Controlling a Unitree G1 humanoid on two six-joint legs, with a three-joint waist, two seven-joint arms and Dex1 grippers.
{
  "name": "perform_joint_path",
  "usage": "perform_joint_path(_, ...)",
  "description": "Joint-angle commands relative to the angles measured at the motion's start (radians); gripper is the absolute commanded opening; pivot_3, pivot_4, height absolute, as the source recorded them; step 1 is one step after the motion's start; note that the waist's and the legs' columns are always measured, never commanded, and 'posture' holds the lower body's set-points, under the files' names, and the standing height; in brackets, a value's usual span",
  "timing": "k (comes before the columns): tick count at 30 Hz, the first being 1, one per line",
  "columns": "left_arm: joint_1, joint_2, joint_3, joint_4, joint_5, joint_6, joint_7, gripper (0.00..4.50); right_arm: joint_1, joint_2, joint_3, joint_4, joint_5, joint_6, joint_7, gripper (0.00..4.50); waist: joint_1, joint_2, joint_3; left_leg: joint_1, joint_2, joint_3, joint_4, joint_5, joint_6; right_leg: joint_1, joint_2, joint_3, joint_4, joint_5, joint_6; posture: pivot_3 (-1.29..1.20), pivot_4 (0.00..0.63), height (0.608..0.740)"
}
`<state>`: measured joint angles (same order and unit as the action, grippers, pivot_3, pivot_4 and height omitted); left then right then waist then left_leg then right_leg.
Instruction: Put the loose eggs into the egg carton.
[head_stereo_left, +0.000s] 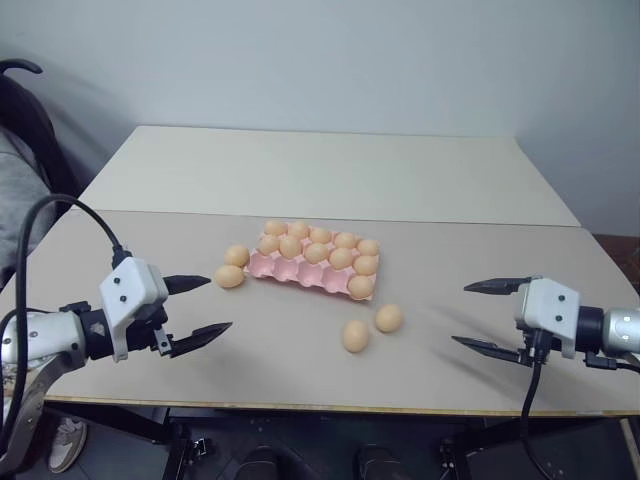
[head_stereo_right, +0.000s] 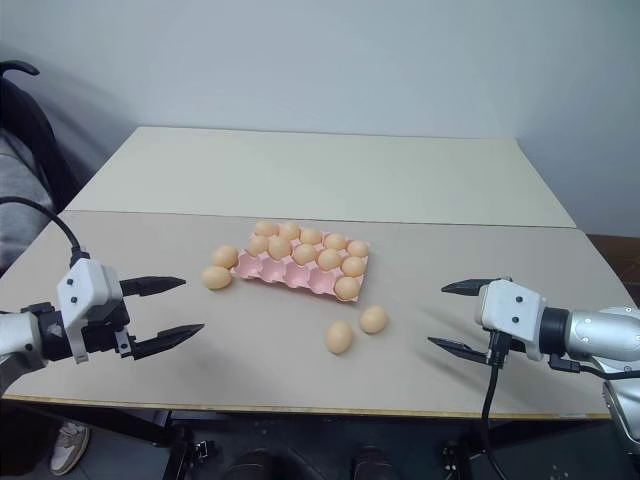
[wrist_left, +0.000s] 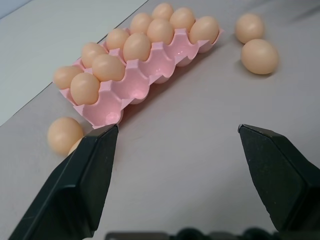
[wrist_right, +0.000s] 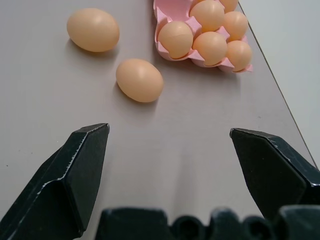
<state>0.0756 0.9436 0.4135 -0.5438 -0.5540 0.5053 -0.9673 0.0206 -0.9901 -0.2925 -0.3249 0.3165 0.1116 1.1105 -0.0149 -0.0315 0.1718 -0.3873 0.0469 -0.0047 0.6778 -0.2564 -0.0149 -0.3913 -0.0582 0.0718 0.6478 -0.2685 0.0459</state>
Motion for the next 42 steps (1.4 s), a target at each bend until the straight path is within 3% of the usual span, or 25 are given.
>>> perform_joint_path(1, -0.014, 0.027, 0.032, -0.014, -0.038, 0.03, -0.013, 4.16, -0.003, -0.016, -0.04, -0.024, 0.011, -0.001, -0.002, 4.5, 0.0, 0.0, 0.0, 0.0, 0.0, 0.0, 0.0, 0.0, 0.0, 0.0, 0.0, 0.0, 0.0, 0.0, 0.0, 0.0, 0.15, 0.74)
perform_joint_path(17, -0.039, -0.01, 0.018, -0.033, -0.067, 0.01, 0.007, 4.16, -0.017, -0.029, -0.046, 0.0, 0.003, -0.005, 0.002, 4.5, 0.0, 0.0, 0.0, 0.0, 0.0, 0.0, 0.0, 0.0, 0.0, 0.0, 0.0, 0.0, 0.0, 0.0, 0.0, 0.0, 0.15, 0.74)
perform_joint_path(23, -0.033, -0.004, -0.017, -0.011, -0.082, 0.015, -0.04, 4.16, 0.002, -0.039, -0.056, -0.077, 0.026, 0.099, -0.033, 4.5, 0.0, 0.0, 0.0, 0.0, 0.0, 0.0, 0.0, 0.0, 0.0, 0.0, 0.0, 0.0, 0.0, 0.0, 0.0, 0.0, 0.15, 0.74)
perform_joint_path(32, -0.132, -0.007, -0.113, 0.024, -0.081, 0.002, -0.074, 4.16, -0.108, 0.042, 0.172, -0.087, -0.05, 0.071, -0.073, 4.5, -0.002, 0.0, 0.0, 0.0, 0.0, 0.0, 0.0, 0.0, 0.0, 0.0, 0.0, 0.0, 0.0, 0.0, 0.0, 0.0, 0.15, 0.74)
perform_joint_path(42, -0.162, -0.011, -0.155, 0.036, -0.084, 0.002, -0.095, 4.16, -0.28, 0.14, 0.377, 0.132, -0.193, -0.105, -0.053, 4.5, -0.002, 0.0, 0.0, -0.001, 0.0, 0.0, 0.0, 0.0, 0.0, -0.001, 0.0, 0.0, 0.0, 0.0, 0.0, 0.0, 0.15, 0.74)
